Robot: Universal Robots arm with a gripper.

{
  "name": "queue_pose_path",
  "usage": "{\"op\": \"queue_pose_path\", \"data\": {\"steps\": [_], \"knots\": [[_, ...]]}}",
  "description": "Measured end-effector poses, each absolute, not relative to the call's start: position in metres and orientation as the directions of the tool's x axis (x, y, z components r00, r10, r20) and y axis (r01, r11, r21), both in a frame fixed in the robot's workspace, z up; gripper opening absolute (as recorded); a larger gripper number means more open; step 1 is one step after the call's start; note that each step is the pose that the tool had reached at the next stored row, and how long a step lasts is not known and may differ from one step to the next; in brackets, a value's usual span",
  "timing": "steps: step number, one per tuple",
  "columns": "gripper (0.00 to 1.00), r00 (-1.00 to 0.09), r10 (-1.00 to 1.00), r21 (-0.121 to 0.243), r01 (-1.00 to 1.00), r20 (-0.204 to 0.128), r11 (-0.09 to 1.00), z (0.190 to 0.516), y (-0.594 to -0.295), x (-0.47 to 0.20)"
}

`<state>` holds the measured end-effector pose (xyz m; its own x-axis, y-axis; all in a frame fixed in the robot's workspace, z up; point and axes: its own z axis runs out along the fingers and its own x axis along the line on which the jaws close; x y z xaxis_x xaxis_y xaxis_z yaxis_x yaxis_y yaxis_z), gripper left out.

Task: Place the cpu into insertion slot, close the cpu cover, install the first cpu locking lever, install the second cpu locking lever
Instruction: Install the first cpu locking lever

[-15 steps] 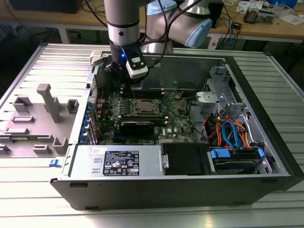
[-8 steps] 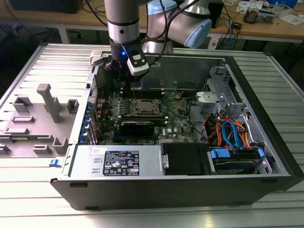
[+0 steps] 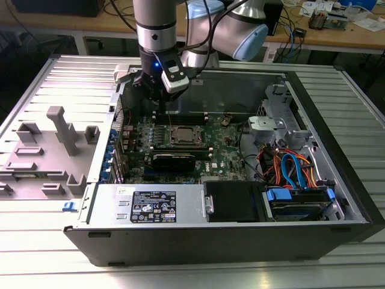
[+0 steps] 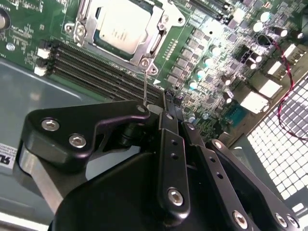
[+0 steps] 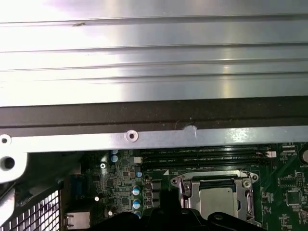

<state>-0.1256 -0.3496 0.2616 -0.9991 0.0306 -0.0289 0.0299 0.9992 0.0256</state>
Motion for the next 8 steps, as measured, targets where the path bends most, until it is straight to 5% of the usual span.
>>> {"op": "queue_pose_path", "data": {"steps": [8], "knots": [[0.11, -1.0, 0.012, 0.026, 0.011, -0.029, 1.0, 0.2615, -0.3456, -0.1204]]}}
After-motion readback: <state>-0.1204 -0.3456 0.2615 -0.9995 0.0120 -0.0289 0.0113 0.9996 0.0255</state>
